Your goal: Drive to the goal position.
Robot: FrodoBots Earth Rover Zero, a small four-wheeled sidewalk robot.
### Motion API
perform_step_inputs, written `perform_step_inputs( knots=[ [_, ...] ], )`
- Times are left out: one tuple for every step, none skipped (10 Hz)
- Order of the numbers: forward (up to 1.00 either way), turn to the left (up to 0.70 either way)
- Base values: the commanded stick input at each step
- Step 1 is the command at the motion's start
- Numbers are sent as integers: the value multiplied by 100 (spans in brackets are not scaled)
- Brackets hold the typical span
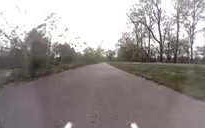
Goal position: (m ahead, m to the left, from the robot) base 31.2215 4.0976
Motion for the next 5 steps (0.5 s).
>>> perform_step_inputs(
  knots=[
    [100, 0],
    [100, 0],
    [100, 0],
    [100, 0],
    [100, 0]
  ],
)
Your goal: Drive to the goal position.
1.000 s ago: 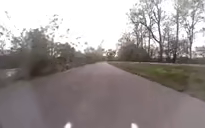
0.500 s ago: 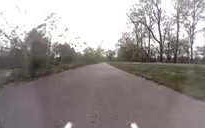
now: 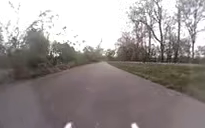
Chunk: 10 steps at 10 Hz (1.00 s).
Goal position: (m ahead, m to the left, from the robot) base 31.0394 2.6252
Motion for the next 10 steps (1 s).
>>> perform_step_inputs(
  knots=[
    [100, 0],
    [100, 0],
    [100, 0],
    [100, 0],
    [100, 0],
    [100, 0],
    [100, 0],
    [100, 0],
    [100, 0],
    [100, 0]
  ],
)
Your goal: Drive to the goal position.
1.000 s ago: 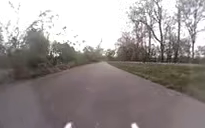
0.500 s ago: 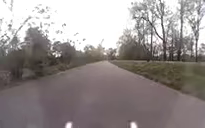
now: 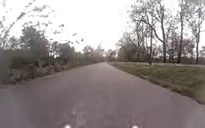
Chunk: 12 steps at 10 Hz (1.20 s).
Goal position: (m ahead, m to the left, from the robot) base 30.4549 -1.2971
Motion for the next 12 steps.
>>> perform_step_inputs(
  knots=[
    [100, 0],
    [100, 0],
    [100, 0],
    [100, 0],
    [100, 0],
    [100, 0],
    [100, 0],
    [100, 0],
    [100, 0],
    [100, 0],
    [100, 0],
    [100, 0]
  ],
)
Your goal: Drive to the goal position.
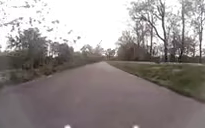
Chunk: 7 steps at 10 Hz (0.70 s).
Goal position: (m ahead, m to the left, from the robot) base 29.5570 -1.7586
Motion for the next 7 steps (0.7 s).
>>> perform_step_inputs(
  knots=[
    [100, 0],
    [100, 0],
    [100, 40],
    [100, 9],
    [100, 0],
    [100, 0],
    [100, 0]
  ],
)
